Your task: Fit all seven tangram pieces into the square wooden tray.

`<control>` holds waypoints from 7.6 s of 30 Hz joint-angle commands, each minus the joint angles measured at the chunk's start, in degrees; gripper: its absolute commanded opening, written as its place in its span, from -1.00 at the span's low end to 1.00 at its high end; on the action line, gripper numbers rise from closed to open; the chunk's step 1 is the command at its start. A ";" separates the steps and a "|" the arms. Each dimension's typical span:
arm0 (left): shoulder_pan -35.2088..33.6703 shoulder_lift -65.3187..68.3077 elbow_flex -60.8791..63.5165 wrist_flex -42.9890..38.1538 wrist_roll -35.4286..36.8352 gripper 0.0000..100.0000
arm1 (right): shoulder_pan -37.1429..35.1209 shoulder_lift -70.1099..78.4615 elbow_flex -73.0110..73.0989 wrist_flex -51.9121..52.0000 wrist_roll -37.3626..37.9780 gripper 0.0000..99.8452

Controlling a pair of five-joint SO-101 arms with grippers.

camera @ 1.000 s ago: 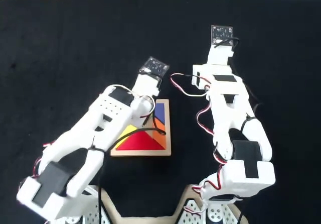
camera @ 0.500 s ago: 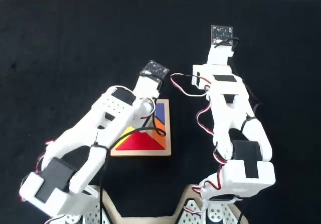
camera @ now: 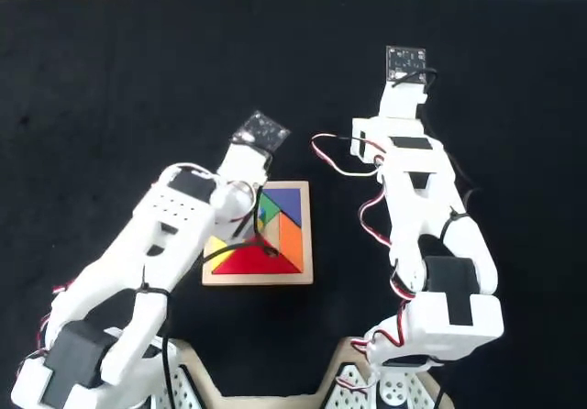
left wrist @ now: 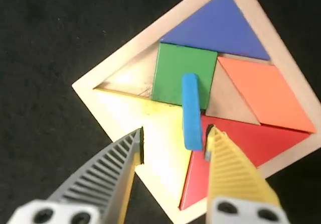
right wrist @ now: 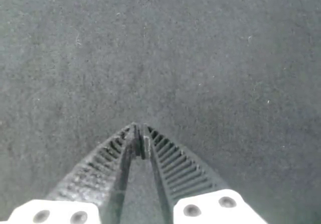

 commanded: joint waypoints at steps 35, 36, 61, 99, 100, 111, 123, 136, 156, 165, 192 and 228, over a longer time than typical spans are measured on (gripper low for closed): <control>-6.11 -2.02 6.90 -13.89 -16.79 -0.71 | -0.09 -0.75 -3.03 -0.79 0.53 -0.98; -6.29 -2.02 7.34 -14.59 -16.79 -0.71 | -0.09 -0.75 -3.12 -0.79 0.53 -0.98; -5.58 0.70 5.23 -20.40 -12.66 -0.71 | -0.35 -0.75 -3.12 -0.79 0.53 -0.98; -3.56 0.53 9.45 -21.89 -13.01 -0.71 | -0.35 -0.66 -3.30 0.35 0.53 -0.98; -3.56 1.23 8.84 -21.98 -13.36 -0.71 | -0.35 -0.66 -3.30 0.35 0.53 -0.98; -9.98 8.09 0.84 -21.71 -16.79 -0.71 | -0.35 -0.57 -3.30 0.26 0.53 -0.98; -9.98 6.86 -15.25 -0.79 -16.79 -0.72 | -0.35 -0.75 -3.38 0.26 0.53 -0.98; 1.01 4.22 -3.74 -12.04 -7.56 -0.71 | -0.35 -0.84 -3.38 0.35 0.53 -0.98; -5.49 5.71 -0.57 -16.79 -11.78 -0.71 | -0.35 -0.75 -3.38 0.26 0.53 -0.98; -0.75 4.31 -3.82 -13.27 -8.35 -0.71 | -0.35 -0.75 -3.38 0.35 0.53 -0.98; -5.76 -1.85 -4.88 -6.77 -8.53 -0.72 | -0.62 -0.57 -3.21 0.35 0.53 -0.98; -25.63 -13.89 24.48 -28.40 13.71 -0.72 | -15.21 4.62 -3.82 22.51 4.04 -0.98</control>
